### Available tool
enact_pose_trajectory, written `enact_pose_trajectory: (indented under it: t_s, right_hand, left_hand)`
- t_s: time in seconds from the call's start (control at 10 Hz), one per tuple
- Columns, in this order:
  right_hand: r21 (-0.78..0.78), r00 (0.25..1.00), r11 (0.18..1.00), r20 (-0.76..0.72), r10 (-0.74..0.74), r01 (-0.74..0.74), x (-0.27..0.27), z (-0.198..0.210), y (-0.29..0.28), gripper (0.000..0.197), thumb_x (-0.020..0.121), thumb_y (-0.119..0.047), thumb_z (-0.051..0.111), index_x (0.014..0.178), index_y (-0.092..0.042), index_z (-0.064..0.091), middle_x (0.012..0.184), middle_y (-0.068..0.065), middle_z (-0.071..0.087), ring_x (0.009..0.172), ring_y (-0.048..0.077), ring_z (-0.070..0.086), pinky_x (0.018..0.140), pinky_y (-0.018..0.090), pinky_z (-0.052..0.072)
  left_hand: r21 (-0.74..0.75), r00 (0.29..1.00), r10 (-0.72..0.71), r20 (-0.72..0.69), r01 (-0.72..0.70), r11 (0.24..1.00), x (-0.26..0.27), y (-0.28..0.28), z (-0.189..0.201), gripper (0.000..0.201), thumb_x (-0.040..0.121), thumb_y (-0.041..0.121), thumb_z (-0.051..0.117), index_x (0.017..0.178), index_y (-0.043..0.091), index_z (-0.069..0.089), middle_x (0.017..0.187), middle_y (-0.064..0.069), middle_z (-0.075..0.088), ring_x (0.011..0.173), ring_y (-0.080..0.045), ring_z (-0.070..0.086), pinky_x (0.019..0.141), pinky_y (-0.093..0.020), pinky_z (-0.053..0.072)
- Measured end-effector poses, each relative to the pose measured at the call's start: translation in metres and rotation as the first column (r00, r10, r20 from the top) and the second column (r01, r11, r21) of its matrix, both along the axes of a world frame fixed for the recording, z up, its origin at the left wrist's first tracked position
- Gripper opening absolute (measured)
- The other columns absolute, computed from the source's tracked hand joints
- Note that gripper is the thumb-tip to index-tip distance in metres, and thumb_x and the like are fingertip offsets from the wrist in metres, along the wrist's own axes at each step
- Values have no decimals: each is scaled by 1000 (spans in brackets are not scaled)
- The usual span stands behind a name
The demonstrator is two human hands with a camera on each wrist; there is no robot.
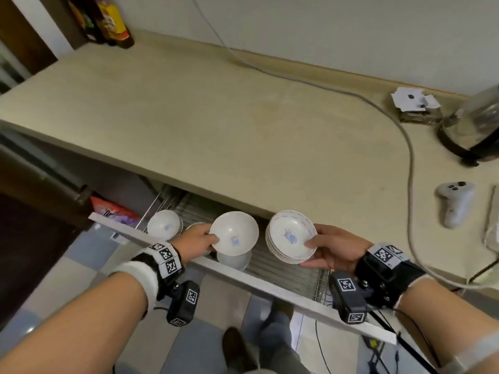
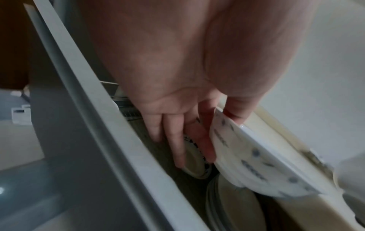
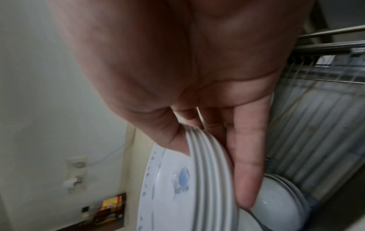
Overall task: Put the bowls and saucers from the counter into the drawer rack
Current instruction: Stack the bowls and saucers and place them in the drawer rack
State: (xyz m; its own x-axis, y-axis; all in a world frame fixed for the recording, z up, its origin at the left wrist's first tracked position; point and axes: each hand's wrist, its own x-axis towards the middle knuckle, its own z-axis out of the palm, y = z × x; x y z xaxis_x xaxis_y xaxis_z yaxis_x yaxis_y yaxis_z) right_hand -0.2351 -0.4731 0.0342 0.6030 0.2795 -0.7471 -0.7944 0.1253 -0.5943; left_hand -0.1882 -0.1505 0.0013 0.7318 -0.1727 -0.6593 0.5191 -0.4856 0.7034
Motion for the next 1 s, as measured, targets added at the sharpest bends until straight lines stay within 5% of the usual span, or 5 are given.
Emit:
enact_pose_trajectory:
  t_s: [0.2, 0.5, 0.7, 0.9, 1.0]
  right_hand:
    - [-238, 998, 969, -24, 62, -66, -33, -39, 21, 34, 89, -4, 53, 119, -18, 61, 92, 6, 76, 71, 18, 72, 65, 32, 44]
    - [-281, 996, 959, -90, 4, -29, -49, -61, 16, 29, 93, 7, 46, 117, -4, 58, 99, 18, 70, 66, 21, 73, 49, 25, 54]
    - [-316, 979, 946, -204, 12, -78, -36, -89, -1, 31, 93, 11, 45, 122, 2, 51, 117, 27, 63, 81, 31, 67, 45, 29, 58]
    - [-419, 943, 878, -318, 98, -232, -3, -150, -23, 54, 83, 3, 59, 136, -2, 48, 113, 16, 60, 95, 33, 66, 79, 48, 61]
    - [-459, 935, 845, -334, 121, -273, 19, -193, -30, 56, 84, -1, 61, 139, 0, 47, 108, 11, 57, 81, 20, 62, 60, 29, 57]
  left_hand:
    - [217, 991, -113, 69, 96, 971, -4, 10, -31, 61, 72, 31, 38, 126, 9, 58, 123, -16, 62, 112, -35, 58, 99, -49, 50]
    - [311, 981, -176, -79, 192, 931, 7, -8, -20, 42, 90, 15, 47, 127, -3, 53, 123, -18, 62, 109, -37, 62, 93, -41, 55]
    - [297, 926, -143, -350, 255, 920, 32, -17, -24, 34, 96, -7, 47, 129, -12, 51, 95, -22, 67, 69, -28, 72, 55, -29, 59]
    - [371, 851, -302, -430, 471, 800, 73, -34, -45, 46, 98, 0, 46, 143, 10, 46, 136, -19, 61, 119, -34, 64, 32, -19, 49]
    - [387, 851, -263, -455, 455, 802, 88, -40, -63, 44, 100, 4, 48, 144, 11, 48, 134, -15, 63, 118, -31, 65, 55, -27, 54]
